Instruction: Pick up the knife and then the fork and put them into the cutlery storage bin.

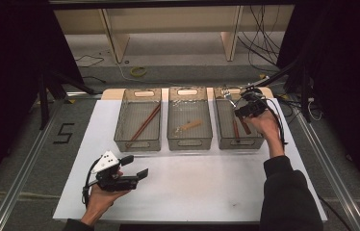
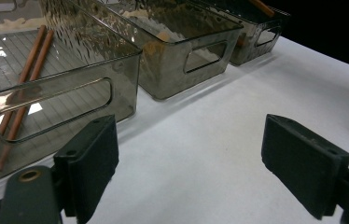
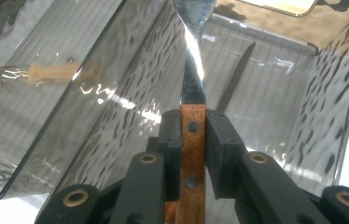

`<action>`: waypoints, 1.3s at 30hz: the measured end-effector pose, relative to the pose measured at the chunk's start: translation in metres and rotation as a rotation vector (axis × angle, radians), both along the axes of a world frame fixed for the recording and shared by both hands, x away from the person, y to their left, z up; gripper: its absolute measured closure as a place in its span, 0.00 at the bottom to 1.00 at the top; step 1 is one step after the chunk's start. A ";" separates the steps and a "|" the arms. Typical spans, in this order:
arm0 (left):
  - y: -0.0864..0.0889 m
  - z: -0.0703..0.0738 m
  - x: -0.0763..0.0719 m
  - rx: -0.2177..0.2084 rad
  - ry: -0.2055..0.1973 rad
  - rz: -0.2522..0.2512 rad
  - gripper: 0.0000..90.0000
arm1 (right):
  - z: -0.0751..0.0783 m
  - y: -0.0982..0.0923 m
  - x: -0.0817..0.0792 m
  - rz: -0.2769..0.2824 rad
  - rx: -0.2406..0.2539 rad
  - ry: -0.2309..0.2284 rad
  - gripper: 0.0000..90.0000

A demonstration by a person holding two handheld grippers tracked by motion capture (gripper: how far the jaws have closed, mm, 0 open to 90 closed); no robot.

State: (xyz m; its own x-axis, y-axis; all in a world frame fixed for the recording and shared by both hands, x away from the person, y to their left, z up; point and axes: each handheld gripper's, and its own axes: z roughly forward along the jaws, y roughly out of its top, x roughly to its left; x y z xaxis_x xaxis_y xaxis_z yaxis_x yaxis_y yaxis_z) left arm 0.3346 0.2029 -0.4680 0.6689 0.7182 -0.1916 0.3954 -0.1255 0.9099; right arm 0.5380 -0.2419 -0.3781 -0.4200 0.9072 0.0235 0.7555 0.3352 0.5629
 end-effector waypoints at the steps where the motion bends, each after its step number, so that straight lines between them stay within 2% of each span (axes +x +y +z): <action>1: 0.000 0.000 0.000 -0.002 0.001 0.000 0.20 | -0.001 0.000 0.000 0.001 -0.003 0.001 0.86; 12: 0.000 0.000 0.000 -0.001 -0.001 -0.001 0.20 | -0.013 0.004 0.004 -0.008 -0.013 0.022 0.86; 20: 0.000 0.000 0.000 0.001 -0.001 -0.002 0.20 | -0.014 0.004 0.004 -0.012 -0.006 0.025 0.86; 39: 0.000 0.000 0.000 0.001 -0.001 -0.002 0.20 | -0.031 0.006 0.004 -0.022 -0.005 0.053 0.86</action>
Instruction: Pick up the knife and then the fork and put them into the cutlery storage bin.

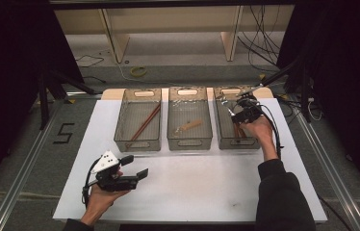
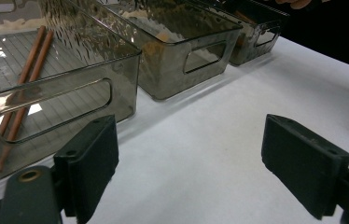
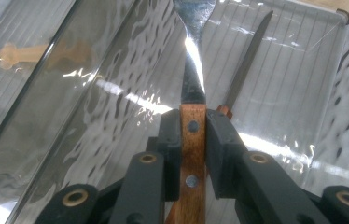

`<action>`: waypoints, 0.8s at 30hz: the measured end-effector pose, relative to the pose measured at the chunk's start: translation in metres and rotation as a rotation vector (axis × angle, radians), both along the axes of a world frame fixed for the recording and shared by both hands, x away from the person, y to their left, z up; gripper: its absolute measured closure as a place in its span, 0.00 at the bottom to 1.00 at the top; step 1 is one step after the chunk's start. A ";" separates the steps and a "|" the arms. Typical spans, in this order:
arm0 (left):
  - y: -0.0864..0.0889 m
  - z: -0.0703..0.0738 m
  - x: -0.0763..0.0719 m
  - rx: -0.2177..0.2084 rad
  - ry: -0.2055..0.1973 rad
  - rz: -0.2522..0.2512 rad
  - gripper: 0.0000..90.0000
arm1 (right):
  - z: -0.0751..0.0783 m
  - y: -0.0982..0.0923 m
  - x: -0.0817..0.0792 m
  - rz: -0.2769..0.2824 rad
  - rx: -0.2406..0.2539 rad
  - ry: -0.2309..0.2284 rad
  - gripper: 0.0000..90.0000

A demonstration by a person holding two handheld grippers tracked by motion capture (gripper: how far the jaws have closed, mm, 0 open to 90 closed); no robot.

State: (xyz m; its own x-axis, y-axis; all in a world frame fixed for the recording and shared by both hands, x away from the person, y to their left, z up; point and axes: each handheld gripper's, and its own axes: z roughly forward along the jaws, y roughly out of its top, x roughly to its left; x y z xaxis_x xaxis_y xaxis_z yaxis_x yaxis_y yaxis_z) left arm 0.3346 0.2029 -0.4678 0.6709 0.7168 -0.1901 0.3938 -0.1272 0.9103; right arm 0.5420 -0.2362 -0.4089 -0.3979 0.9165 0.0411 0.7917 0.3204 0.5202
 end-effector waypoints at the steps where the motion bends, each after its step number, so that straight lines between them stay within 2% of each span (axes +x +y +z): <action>1: 0.000 0.000 0.000 0.000 0.000 0.000 0.20 | 0.000 0.000 0.000 0.000 0.000 0.003 0.86; 11: 0.000 0.000 0.000 0.000 -0.001 -0.001 0.20 | -0.005 0.004 0.001 0.016 -0.013 0.014 0.86; 15: 0.000 0.000 0.000 0.001 0.000 -0.001 0.20 | -0.006 0.007 0.001 0.016 -0.006 0.025 0.85; 18: 0.000 0.000 0.000 0.002 0.002 -0.002 0.20 | -0.005 0.007 0.001 0.021 0.004 0.017 0.83; 20: 0.000 0.000 0.000 0.001 0.005 -0.002 0.20 | -0.003 0.007 0.000 0.018 0.004 0.010 0.76; 24: 0.000 0.000 0.000 -0.001 0.003 -0.001 0.20 | 0.004 0.006 -0.003 0.028 0.015 -0.013 0.70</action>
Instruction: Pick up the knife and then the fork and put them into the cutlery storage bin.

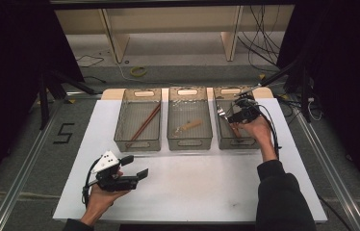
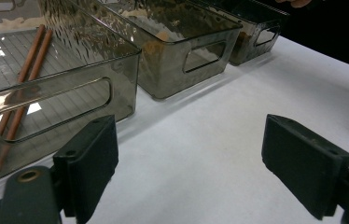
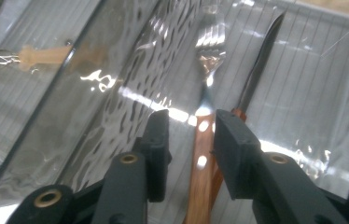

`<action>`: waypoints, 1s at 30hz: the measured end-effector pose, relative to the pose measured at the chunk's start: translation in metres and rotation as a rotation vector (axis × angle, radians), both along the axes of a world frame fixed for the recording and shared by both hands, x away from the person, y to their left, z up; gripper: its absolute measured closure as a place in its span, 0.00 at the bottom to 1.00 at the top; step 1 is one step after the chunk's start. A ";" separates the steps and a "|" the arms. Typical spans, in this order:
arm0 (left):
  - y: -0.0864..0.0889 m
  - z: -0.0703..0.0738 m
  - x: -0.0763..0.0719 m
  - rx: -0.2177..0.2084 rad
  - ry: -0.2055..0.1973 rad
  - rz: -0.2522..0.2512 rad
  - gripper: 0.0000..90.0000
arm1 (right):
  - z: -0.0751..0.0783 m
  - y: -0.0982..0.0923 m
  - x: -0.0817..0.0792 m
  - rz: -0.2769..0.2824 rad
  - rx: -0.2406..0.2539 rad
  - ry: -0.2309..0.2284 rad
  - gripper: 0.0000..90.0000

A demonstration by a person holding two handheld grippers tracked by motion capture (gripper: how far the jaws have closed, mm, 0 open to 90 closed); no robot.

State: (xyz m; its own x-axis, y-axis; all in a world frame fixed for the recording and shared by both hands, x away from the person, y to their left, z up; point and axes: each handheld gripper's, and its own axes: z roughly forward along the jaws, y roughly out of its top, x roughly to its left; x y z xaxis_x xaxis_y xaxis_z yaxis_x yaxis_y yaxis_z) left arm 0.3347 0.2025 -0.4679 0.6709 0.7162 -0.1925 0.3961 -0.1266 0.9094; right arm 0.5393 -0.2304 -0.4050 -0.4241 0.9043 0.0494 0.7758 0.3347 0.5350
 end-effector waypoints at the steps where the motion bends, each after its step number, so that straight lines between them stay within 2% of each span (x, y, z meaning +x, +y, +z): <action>1: 0.000 0.000 0.000 0.000 0.000 0.000 0.20 | 0.002 0.000 -0.001 -0.001 0.003 0.001 0.69; 10: 0.000 0.000 0.000 -0.001 0.003 0.001 0.20 | 0.011 -0.002 -0.018 0.044 0.048 -0.055 0.57; 18: 0.000 0.000 0.000 0.000 0.004 -0.002 0.20 | 0.016 -0.003 -0.041 0.087 0.101 -0.113 0.52; 23: 0.000 0.000 0.000 0.006 0.001 -0.006 0.20 | 0.018 -0.004 -0.055 0.103 0.157 -0.142 0.48; 30: -0.001 0.000 0.001 0.008 0.003 -0.009 0.20 | 0.016 0.003 -0.080 0.137 0.187 -0.202 0.43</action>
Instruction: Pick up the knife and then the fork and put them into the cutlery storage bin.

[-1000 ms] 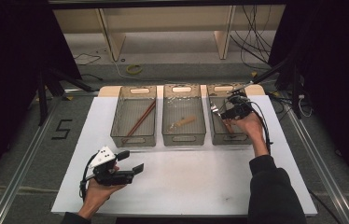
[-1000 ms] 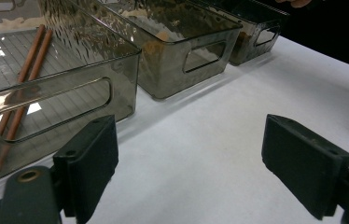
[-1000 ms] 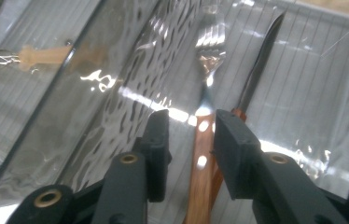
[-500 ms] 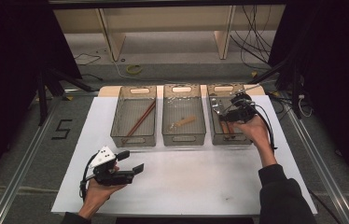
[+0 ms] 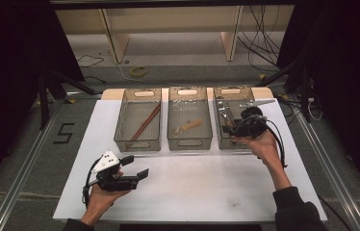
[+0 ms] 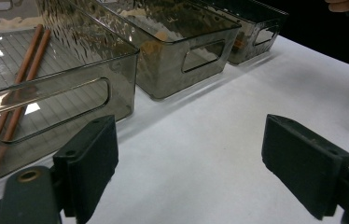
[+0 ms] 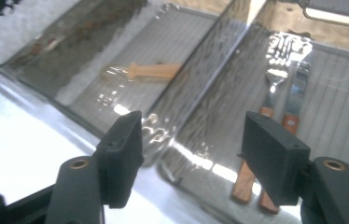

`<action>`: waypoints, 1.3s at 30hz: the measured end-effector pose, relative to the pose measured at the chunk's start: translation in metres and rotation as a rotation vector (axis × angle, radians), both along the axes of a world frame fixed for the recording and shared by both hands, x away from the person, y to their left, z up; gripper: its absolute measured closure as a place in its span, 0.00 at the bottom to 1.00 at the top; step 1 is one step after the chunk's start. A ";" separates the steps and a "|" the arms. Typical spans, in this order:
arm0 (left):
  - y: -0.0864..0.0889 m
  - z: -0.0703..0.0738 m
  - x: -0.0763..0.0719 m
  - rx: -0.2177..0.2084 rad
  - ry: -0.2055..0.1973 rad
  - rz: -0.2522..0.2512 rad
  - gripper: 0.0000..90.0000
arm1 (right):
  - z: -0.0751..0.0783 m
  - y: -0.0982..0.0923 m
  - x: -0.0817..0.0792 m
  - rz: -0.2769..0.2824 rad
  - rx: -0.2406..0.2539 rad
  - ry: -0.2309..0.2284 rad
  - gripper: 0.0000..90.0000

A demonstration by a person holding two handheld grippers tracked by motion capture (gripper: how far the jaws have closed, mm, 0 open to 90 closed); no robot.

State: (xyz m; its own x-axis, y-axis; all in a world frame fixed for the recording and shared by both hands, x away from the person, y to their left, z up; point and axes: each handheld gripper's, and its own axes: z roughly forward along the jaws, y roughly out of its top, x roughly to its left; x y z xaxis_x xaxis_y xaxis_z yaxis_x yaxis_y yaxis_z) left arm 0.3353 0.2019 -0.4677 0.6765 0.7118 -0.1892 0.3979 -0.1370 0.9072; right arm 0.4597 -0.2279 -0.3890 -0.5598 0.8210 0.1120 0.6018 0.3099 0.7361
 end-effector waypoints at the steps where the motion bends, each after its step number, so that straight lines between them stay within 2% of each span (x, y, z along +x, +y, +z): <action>1: 0.000 0.000 0.000 0.000 0.001 0.000 0.20 | -0.001 0.001 -0.003 0.006 0.007 -0.002 0.42; 14: 0.000 0.000 0.000 0.000 0.005 0.001 0.20 | -0.011 0.005 -0.034 0.046 0.072 -0.062 0.38; 25: -0.001 0.000 -0.001 0.002 0.011 -0.004 0.20 | -0.013 0.004 -0.053 0.081 0.138 -0.093 0.33; 31: -0.001 0.000 -0.001 0.007 0.011 -0.014 0.20 | -0.019 0.004 -0.065 0.106 0.156 -0.099 0.31; 34: 0.000 -0.001 -0.001 0.006 0.014 -0.017 0.20 | -0.022 0.003 -0.073 0.114 0.165 -0.117 0.31; 39: -0.002 -0.001 -0.001 0.006 0.016 -0.020 0.20 | -0.027 0.000 -0.086 0.122 0.196 -0.126 0.30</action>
